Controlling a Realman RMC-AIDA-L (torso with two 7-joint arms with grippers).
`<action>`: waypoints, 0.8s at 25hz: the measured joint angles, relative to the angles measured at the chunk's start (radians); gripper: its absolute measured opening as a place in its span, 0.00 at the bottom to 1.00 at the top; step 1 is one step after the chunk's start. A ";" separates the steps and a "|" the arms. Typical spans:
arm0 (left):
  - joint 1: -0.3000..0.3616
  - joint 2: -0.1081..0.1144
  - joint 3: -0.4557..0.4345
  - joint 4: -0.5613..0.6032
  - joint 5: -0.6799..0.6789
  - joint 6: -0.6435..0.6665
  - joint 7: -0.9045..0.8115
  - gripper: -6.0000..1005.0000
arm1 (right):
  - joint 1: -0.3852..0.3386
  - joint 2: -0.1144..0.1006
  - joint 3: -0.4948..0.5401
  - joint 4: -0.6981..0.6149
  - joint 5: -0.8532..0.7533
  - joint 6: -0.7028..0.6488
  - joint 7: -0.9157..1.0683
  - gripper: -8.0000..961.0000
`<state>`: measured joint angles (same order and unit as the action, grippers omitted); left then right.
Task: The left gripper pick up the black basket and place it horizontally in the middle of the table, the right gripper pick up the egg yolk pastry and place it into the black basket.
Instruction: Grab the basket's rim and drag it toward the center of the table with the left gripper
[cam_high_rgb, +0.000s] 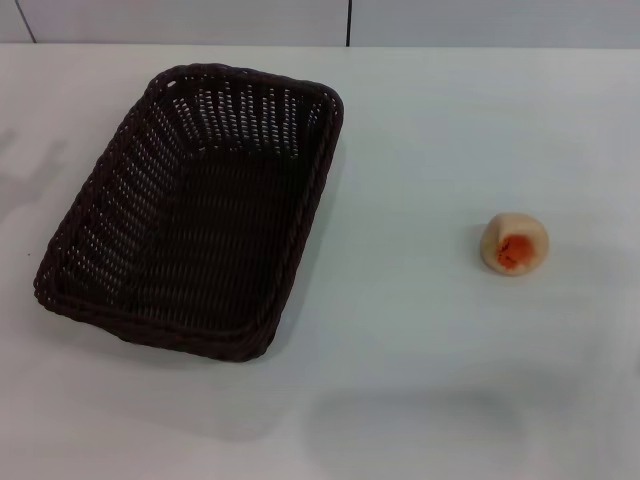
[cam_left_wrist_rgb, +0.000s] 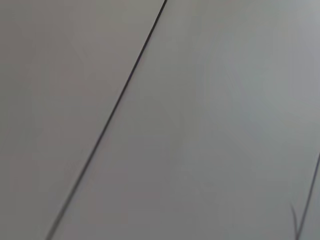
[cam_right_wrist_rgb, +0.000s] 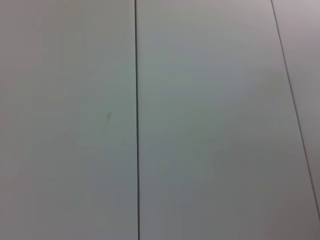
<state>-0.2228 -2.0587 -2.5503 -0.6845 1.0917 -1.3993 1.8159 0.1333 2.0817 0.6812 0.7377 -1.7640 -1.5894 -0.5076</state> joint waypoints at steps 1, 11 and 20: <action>0.002 0.000 0.003 -0.049 0.037 0.018 -0.095 0.81 | 0.000 0.000 0.000 0.000 0.000 0.000 0.000 0.56; -0.041 0.003 0.014 -0.346 0.392 0.044 -0.618 0.81 | 0.006 0.001 -0.002 0.003 0.000 -0.001 0.000 0.56; -0.115 0.005 0.084 -0.588 0.819 0.044 -0.954 0.81 | 0.009 0.001 -0.002 0.011 0.000 -0.004 0.000 0.56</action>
<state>-0.3380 -2.0539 -2.4666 -1.2721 1.9112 -1.3553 0.8623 0.1420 2.0832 0.6795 0.7482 -1.7641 -1.5937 -0.5077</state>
